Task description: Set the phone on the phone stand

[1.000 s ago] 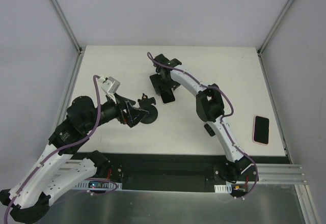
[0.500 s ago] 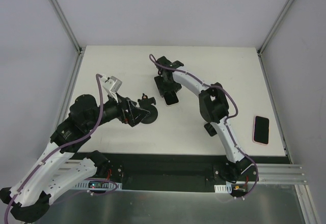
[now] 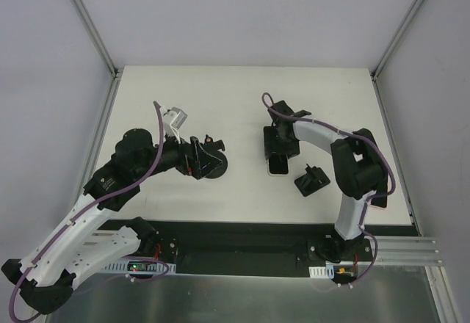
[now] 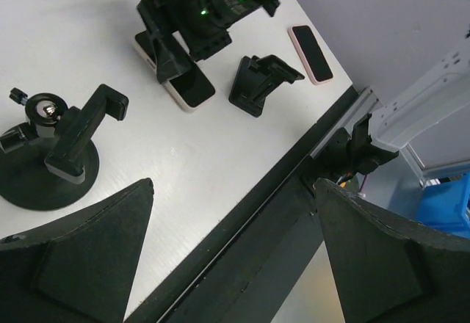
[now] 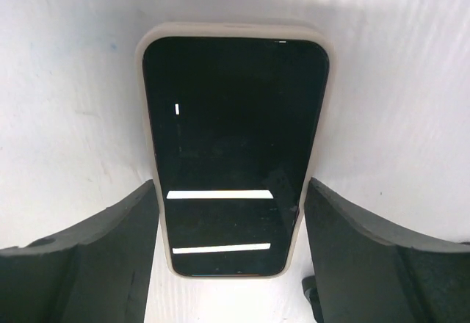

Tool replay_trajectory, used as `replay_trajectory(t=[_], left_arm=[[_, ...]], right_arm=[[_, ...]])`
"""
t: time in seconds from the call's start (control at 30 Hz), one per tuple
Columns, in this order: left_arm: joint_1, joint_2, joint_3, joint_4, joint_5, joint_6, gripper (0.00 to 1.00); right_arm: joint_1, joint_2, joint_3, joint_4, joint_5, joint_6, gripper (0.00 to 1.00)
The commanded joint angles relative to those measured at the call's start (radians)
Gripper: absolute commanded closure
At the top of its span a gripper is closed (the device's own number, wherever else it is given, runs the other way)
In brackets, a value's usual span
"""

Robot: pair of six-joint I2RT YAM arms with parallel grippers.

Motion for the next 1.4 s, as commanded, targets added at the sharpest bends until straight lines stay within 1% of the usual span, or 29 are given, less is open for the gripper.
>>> replay_trajectory(t=[0.0, 0.03, 0.07, 0.1, 0.2, 0.23, 0.27, 0.33, 0.37, 0.4, 0.43, 0.47, 0.53, 0.57, 0.6, 0.63, 0.67, 0.7, 0.73, 0.77, 0.87, 0.9, 0.97, 1.03, 1.13, 1.23, 1.37], left_arm=[[-0.006, 0.028, 0.022, 0.019, 0.054, -0.024, 0.12], [-0.007, 0.049, 0.030, 0.019, 0.068, -0.022, 0.14], [-0.006, 0.063, 0.037, 0.019, 0.118, -0.022, 0.16], [-0.006, 0.077, 0.057, 0.019, 0.143, -0.021, 0.20], [-0.012, 0.129, 0.083, 0.027, 0.227, -0.021, 0.22], [-0.014, 0.143, 0.086, 0.035, 0.229, -0.015, 0.22], [-0.018, 0.152, 0.086, 0.038, 0.224, -0.008, 0.22], [-0.046, 0.169, 0.088, 0.044, 0.171, 0.021, 0.22], [-0.067, 0.178, 0.097, 0.049, 0.142, 0.030, 0.22], [-0.076, 0.205, 0.105, 0.047, 0.105, 0.039, 0.24], [-0.086, 0.224, 0.114, 0.047, 0.083, 0.053, 0.27], [-0.093, 0.245, 0.140, 0.047, 0.069, 0.058, 0.29], [-0.119, 0.308, 0.166, 0.050, 0.036, 0.070, 0.30], [-0.133, 0.330, 0.195, 0.056, 0.016, 0.079, 0.28], [-0.168, 0.371, 0.209, 0.059, -0.010, 0.102, 0.25], [-0.185, 0.390, 0.224, 0.061, -0.068, 0.114, 0.23], [-0.202, 0.410, 0.252, 0.064, -0.105, 0.129, 0.19], [-0.219, 0.439, 0.266, 0.067, -0.139, 0.154, 0.17], [-0.247, 0.453, 0.278, 0.069, -0.214, 0.163, 0.16], [-0.254, 0.462, 0.298, 0.070, -0.251, 0.165, 0.16], [-0.274, 0.471, 0.286, 0.122, -0.302, 0.168, 0.18], [-0.277, 0.470, 0.278, 0.166, -0.334, 0.162, 0.20], [-0.281, 0.476, 0.261, 0.206, -0.334, 0.163, 0.22], [-0.282, 0.503, 0.278, 0.231, -0.333, 0.166, 0.27], [-0.282, 0.555, 0.322, 0.254, -0.290, 0.159, 0.35], [-0.293, 0.592, 0.346, 0.298, -0.230, 0.145, 0.36], [-0.313, 0.635, 0.370, 0.340, -0.214, 0.128, 0.33]], right_arm=[[-0.079, -0.216, -0.184, 0.265, -0.221, 0.158, 0.99], [-0.091, -0.238, -0.213, 0.307, -0.258, 0.223, 0.99], [-0.100, -0.259, -0.238, 0.383, -0.328, 0.254, 0.99], [-0.120, -0.291, -0.273, 0.419, -0.364, 0.293, 0.99], [-0.145, -0.353, -0.322, 0.566, -0.482, 0.447, 0.99], [-0.151, -0.368, -0.357, 0.601, -0.506, 0.487, 0.99], [-0.156, -0.385, -0.381, 0.716, -0.546, 0.588, 0.99], [-0.165, -0.428, -0.448, 0.821, -0.588, 0.703, 0.99], [-0.168, -0.450, -0.470, 0.943, -0.603, 0.826, 0.99], [-0.169, -0.459, -0.491, 1.008, -0.620, 0.907, 0.99], [-0.168, -0.468, -0.549, 1.180, -0.640, 0.984, 0.99], [-0.160, -0.489, -0.578, 1.267, -0.639, 1.143, 0.99], [-0.153, -0.520, -0.646, 1.429, -0.596, 1.248, 0.99], [-0.140, -0.569, -0.660, 1.436, -0.577, 1.293, 0.99], [-0.134, -0.598, -0.671, 1.426, -0.559, 1.298, 0.99], [-0.127, -0.664, -0.681, 1.378, -0.512, 1.299, 0.99], [-0.114, -0.701, -0.709, 1.352, -0.484, 1.301, 0.99], [-0.107, -0.736, -0.720, 1.329, -0.456, 1.301, 0.99], [-0.105, -0.772, -0.732, 1.282, -0.407, 1.302, 0.99], [-0.097, -0.842, -0.747, 1.252, -0.383, 1.299, 0.99], [-0.094, -0.965, -0.757, 1.131, -0.324, 1.285, 0.99], [-0.093, -0.989, -0.758, 1.107, -0.318, 1.282, 0.99], [-0.093, -1.048, -0.763, 1.070, -0.309, 1.287, 0.99], [-0.091, -1.097, -0.767, 1.036, -0.295, 1.290, 0.99], [-0.084, -1.147, -0.757, 0.949, -0.269, 1.270, 0.99], [-0.084, -1.189, -0.773, 0.930, -0.255, 1.275, 0.99], [-0.084, -1.226, -0.790, 0.929, -0.246, 1.285, 0.99]])
